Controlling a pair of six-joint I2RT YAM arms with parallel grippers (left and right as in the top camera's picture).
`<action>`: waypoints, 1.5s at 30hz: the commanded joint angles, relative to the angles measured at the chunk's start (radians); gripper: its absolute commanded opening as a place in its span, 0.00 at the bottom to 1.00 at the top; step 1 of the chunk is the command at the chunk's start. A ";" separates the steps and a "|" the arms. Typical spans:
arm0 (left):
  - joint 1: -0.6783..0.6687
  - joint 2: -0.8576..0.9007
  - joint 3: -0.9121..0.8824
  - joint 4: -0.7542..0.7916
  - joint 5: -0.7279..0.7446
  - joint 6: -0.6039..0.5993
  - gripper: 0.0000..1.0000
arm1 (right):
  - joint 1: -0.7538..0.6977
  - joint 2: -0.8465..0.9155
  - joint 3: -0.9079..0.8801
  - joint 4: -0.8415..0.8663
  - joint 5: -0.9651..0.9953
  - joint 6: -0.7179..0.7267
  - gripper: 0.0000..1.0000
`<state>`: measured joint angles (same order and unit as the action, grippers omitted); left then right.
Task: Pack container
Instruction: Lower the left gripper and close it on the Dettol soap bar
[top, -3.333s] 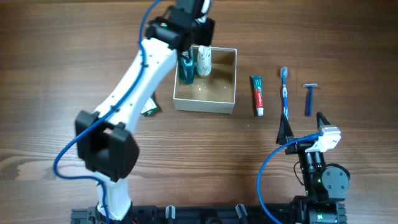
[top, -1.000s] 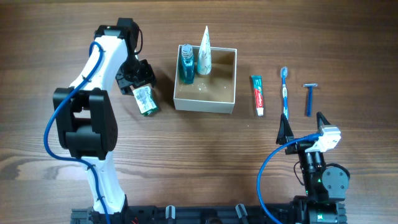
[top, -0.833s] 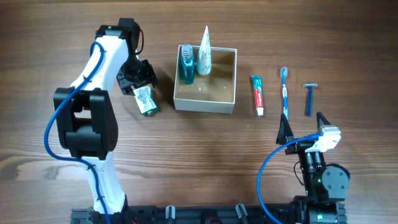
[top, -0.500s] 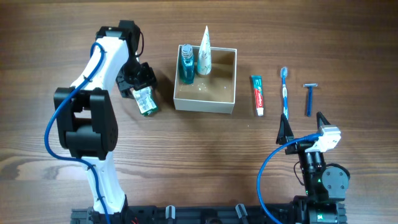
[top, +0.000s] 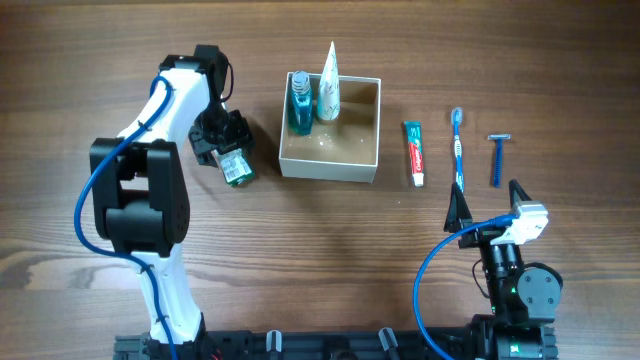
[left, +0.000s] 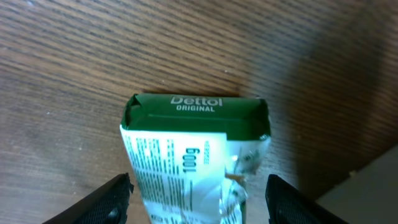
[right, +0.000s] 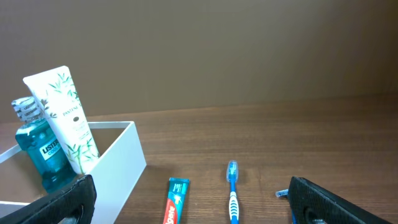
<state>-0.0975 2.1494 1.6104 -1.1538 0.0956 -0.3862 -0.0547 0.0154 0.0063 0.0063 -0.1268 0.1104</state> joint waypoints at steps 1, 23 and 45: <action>-0.001 0.011 -0.050 0.015 0.009 0.013 0.70 | 0.004 -0.002 -0.001 0.003 0.000 -0.003 1.00; -0.001 0.012 -0.085 0.106 0.009 0.013 0.66 | 0.004 -0.002 -0.001 0.003 0.000 -0.003 1.00; -0.001 0.010 -0.112 0.100 0.062 0.013 0.27 | 0.004 -0.002 -0.001 0.003 0.000 -0.003 1.00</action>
<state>-0.0963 2.1353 1.5257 -1.0580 0.1268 -0.3786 -0.0547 0.0154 0.0063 0.0063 -0.1265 0.1104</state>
